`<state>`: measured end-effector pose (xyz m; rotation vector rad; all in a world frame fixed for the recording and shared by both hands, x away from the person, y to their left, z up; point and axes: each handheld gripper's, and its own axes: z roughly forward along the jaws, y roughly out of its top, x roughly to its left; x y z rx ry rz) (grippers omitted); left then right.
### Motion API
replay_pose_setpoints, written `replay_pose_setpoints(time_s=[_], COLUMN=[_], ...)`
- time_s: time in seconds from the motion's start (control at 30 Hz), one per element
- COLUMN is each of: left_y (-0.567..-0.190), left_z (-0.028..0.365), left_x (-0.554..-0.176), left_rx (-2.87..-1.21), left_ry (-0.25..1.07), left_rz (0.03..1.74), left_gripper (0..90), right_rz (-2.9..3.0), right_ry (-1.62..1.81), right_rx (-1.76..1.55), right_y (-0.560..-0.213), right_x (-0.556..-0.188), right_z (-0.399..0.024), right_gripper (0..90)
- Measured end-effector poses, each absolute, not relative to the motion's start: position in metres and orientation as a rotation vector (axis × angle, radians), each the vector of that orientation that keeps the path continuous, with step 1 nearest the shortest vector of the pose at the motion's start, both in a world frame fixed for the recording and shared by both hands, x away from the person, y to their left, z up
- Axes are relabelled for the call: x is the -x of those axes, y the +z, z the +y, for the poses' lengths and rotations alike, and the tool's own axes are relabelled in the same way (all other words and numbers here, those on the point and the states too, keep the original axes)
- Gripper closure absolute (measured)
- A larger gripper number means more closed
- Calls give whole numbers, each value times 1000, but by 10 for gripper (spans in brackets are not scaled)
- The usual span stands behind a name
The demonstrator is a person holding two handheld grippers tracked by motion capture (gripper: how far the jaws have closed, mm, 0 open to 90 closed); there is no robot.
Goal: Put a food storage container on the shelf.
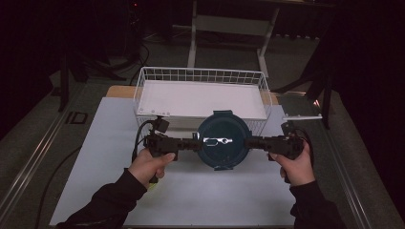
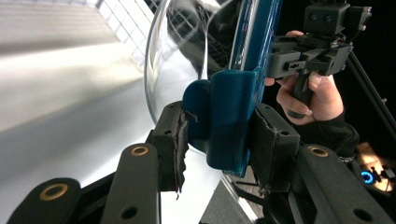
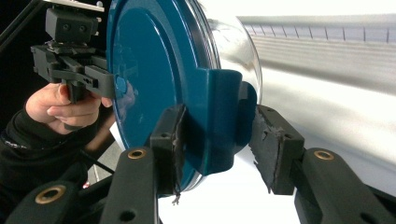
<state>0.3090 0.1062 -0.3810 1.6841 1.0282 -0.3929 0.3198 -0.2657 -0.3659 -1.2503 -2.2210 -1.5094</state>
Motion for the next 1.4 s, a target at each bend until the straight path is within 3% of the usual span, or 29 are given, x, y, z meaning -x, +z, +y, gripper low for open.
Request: replay_pose_setpoints(time_s=[0.67, 1.4], left_y=[-330, -331], left_z=[133, 143], left_x=[-363, -392], left_rx=[-1650, -1573], left_ry=[-320, -295], left_rz=[1037, 1122], left_gripper=[572, 549], right_rz=[-2218, -2133], right_ry=[-1531, -1465], right_rx=[1281, 1415], right_y=[-313, -308], right_x=[-375, -403], right_z=[-235, -218], right_gripper=[554, 543])
